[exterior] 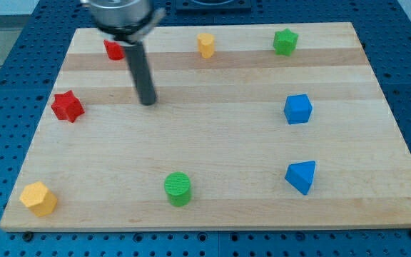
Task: Point your arm to the left side of the yellow heart
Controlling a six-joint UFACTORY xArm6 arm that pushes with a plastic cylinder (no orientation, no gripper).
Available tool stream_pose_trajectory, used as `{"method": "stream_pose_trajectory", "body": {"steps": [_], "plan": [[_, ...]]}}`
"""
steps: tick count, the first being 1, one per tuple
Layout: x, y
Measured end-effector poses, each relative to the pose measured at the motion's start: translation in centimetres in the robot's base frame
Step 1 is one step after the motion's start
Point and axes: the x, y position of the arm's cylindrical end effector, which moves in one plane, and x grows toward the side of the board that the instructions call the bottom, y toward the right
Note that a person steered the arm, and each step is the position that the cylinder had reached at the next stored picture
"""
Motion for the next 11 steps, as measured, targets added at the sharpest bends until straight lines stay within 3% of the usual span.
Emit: {"method": "stream_pose_trajectory", "body": {"steps": [3,4,7,8,10,11], "plan": [[-5.8,24.1],[-5.8,26.7],[-5.8,26.9],[-5.8,26.0],[-5.8,5.0],[-9.0,0.2]]}}
